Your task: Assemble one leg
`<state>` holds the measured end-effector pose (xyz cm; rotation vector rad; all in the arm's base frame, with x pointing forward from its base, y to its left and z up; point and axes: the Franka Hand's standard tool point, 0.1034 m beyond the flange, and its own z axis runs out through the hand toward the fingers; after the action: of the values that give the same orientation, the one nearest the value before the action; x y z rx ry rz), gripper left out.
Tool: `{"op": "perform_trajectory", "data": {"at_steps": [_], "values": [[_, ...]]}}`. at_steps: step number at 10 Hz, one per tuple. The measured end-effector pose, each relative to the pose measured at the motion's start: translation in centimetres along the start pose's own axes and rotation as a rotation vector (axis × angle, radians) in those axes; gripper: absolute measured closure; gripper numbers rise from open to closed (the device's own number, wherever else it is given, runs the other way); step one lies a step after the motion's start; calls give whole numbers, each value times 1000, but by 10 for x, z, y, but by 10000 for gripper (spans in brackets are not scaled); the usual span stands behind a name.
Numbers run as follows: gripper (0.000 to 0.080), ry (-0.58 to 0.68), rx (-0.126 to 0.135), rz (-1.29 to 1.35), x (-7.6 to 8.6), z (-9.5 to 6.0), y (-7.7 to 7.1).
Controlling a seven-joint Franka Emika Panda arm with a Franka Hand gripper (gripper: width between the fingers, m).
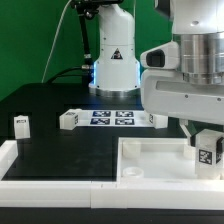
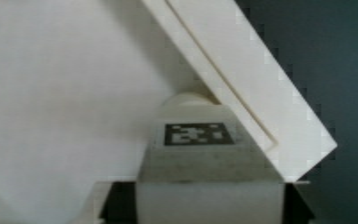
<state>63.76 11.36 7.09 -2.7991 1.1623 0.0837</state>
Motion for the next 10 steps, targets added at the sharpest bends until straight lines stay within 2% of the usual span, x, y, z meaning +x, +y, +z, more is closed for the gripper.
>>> {"op": "perform_trajectory", "data": {"at_steps": [4,7,9,10], "values": [[509,-27,25,429,1,0,0],[509,-37,27,718,1,0,-2],[509,-37,27,802,0,0,-3],[434,-37,27,785,0,0,-3]]}}
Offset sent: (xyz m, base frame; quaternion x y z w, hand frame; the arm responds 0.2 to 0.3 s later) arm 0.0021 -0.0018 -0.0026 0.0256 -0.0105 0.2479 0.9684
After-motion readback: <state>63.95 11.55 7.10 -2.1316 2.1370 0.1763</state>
